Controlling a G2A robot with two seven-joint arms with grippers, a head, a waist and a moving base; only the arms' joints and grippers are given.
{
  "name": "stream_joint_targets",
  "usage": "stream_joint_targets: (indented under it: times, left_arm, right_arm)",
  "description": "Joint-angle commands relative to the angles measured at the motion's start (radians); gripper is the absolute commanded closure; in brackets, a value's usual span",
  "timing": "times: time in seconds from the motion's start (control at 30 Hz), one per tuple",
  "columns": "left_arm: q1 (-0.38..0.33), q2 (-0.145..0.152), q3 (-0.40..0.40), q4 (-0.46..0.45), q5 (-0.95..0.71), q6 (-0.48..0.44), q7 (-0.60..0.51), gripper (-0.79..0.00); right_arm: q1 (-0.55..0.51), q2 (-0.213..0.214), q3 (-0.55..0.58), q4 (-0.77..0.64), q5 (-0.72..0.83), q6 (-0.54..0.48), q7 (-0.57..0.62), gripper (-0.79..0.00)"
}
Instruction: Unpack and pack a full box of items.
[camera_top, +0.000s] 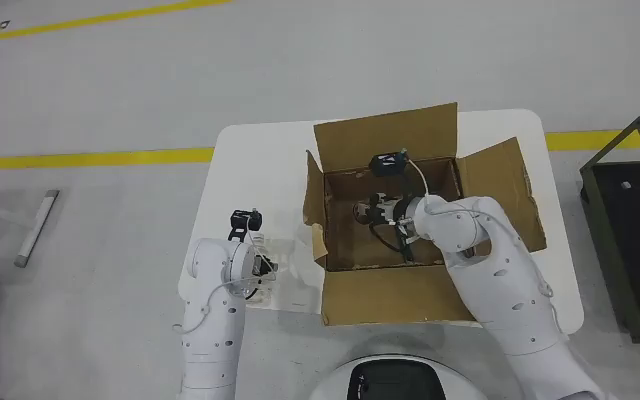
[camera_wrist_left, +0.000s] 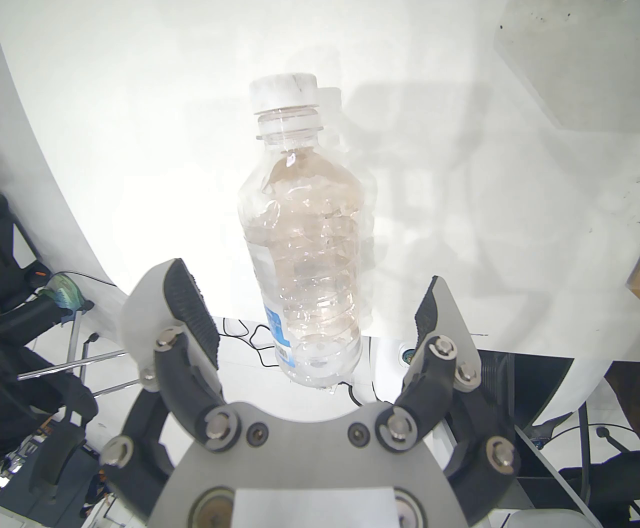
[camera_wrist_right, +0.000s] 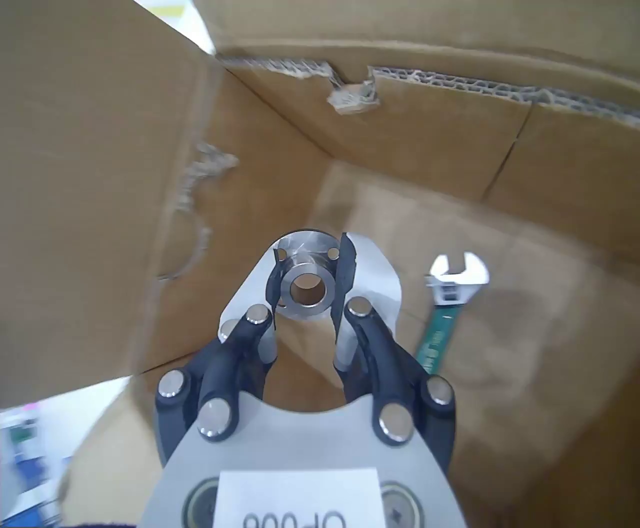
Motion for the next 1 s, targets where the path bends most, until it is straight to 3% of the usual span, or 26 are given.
stream_joint_targets:
  times: [0.0,0.17,0.37,0.8,0.97]
  left_arm:
    - [0.0,0.0,0.0,0.0,0.0,0.0,0.0,-0.785]
    - [0.0,0.0,0.0,0.0,0.0,0.0,0.0,-0.785]
    - [0.0,0.0,0.0,0.0,0.0,0.0,0.0,-0.785]
    - [0.0,0.0,0.0,0.0,0.0,0.0,0.0,-0.785]
    - [0.0,0.0,0.0,0.0,0.0,0.0,0.0,-0.785]
  right_arm:
    - [-0.016,0.004,0.058,0.013,0.163,-0.036,0.004,0.0]
    - [-0.03,0.013,0.132,0.071,0.42,-0.086,0.037,0.0]
    - [-0.024,0.022,0.149,0.114,0.578,-0.125,0.058,0.0]
    - [-0.023,0.024,0.149,0.121,0.6,-0.133,0.057,0.0]
    - [-0.044,0.032,0.168,0.033,0.674,-0.189,0.029,0.0]
